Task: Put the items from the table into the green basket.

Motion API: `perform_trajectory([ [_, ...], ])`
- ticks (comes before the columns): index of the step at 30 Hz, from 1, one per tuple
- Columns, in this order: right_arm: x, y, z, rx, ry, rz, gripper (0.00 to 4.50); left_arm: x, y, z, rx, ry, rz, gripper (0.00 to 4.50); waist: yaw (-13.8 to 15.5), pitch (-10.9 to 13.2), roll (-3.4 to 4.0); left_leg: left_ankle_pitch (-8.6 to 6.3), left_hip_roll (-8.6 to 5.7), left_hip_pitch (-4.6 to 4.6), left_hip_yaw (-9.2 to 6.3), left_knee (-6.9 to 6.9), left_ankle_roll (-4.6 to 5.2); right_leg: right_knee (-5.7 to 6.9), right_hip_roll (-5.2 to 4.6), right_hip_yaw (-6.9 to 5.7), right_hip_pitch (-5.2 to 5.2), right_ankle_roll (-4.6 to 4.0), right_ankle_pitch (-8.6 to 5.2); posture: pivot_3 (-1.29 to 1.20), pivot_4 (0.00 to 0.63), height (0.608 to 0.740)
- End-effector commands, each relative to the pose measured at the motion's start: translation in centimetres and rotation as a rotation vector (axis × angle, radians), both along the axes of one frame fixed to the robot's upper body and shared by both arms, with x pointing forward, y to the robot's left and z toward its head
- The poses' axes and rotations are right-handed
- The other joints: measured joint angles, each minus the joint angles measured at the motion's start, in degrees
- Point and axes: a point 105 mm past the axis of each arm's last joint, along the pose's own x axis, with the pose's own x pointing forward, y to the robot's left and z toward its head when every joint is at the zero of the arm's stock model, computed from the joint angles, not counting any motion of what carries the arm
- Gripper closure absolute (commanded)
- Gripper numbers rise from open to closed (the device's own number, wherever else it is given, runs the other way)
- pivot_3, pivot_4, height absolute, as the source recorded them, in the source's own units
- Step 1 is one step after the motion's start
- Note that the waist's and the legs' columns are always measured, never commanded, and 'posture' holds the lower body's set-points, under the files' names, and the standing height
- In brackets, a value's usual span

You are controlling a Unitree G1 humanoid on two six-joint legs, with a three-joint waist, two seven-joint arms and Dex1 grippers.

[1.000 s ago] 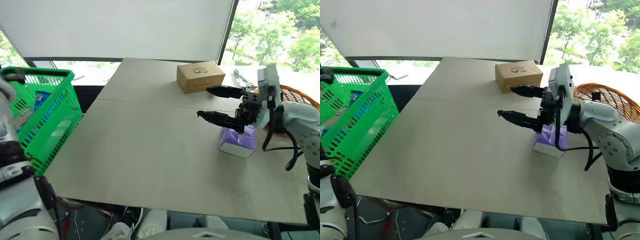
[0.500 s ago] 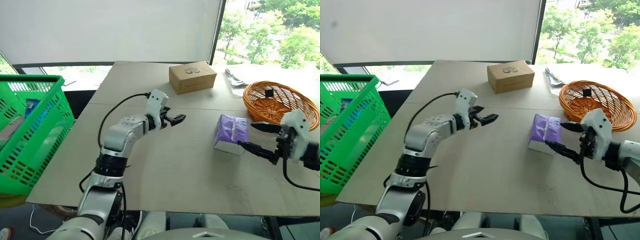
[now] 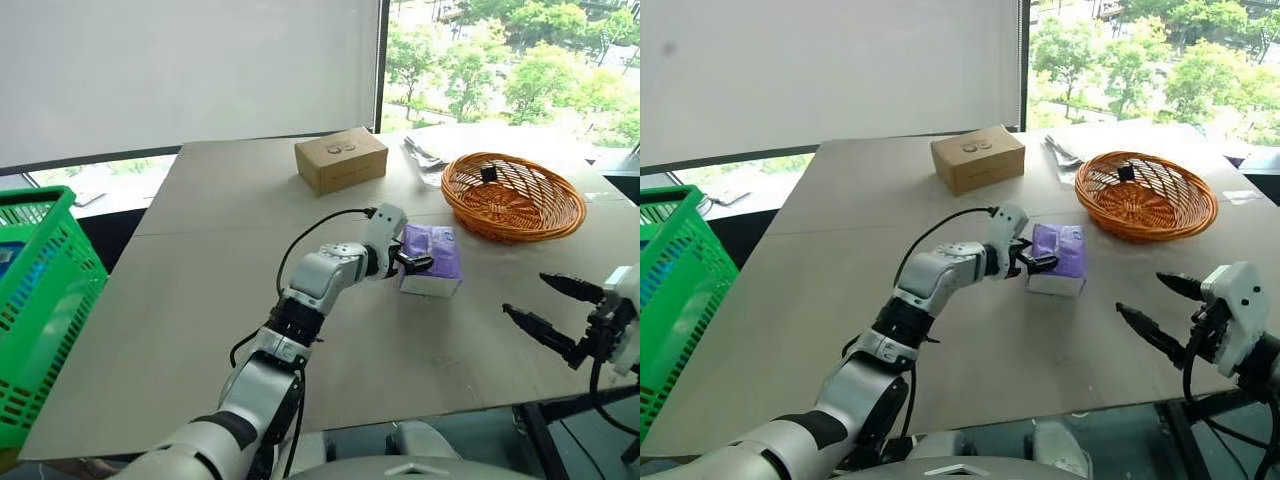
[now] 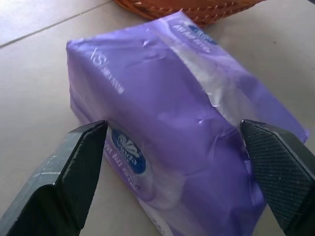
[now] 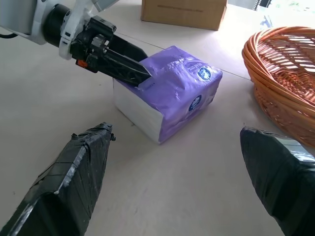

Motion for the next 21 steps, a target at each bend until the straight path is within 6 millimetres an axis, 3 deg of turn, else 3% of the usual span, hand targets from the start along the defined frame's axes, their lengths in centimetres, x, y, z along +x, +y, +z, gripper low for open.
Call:
perform_trajectory([
  [1, -0.1, 0.2, 1.3, -0.03, -0.072, -0.011, 0.0, 1.4, 0.8, -0.9, 0.124, -0.041, 0.085, 0.05, -0.3, 0.0, 0.0, -0.01, -0.01, 0.0, 0.0, 0.0, 0.01, -0.01, -0.01, 0.0, 0.01, 0.04, 0.01, -0.26, 0.0, 0.74],
  [2, -0.1, 0.2, 1.3, -0.032, -0.073, -0.012, 0.0, 1.4, 0.8, -1.1, 0.125, -0.035, 0.086, 0.05, -0.4, 0.0, -0.01, -0.01, -0.01, 0.02, 0.0, 0.01, 0.02, -0.04, -0.01, 0.0, 0.05, 0.08, 0.03, -0.27, 0.0, 0.74],
  [4, -0.1, 0.2, 1.3, -0.034, -0.074, -0.014, 0.0, 1.3, 0.7, -1.1, 0.12, -0.031, 0.081, 0.8, -0.7, 0.0, -0.01, -0.05, -0.02, 0.1, 0.0, 0.01, 0.07, -0.13, -0.02, 0.01, 0.22, 0.16, 0.05, -0.27, 0.0, 0.74],
  [12, 0.1, 0.5, 1.4, -0.044, -0.082, 0.01, 0.0, 1.8, 0.8, -0.6, 0.097, -0.059, 0.113, 4.39, -1.9, 0.0, 0.05, -0.07, -0.03, 0.13, 0.0, 0.0, 0.09, -0.14, -0.03, 0.02, 0.3, 0.23, 0.04, -0.26, 0.0, 0.74],
  [16, 1.0, 1.6, 2.0, -0.013, -0.107, 0.063, 0.0, 3.6, 2.3, 1.6, 0.056, -0.153, 0.199, 4.45, -2.0, 0.0, 0.02, -0.07, -0.04, 0.14, 0.0, 0.01, 0.09, -0.16, -0.05, 0.03, 0.3, 0.26, 0.06, -0.22, 0.0, 0.74],
  [21, 2.8, 4.5, 3.7, 0.062, -0.162, 0.192, 0.0, 6.9, 7.4, 6.8, 0.009, -0.299, 0.395, 4.45, -2.2, 0.4, 0.15, -0.07, -0.02, 0.12, 0.0, -0.01, 0.1, -0.08, 0.02, 0.08, 0.22, 0.27, 0.07, -0.16, 0.0, 0.74],
])
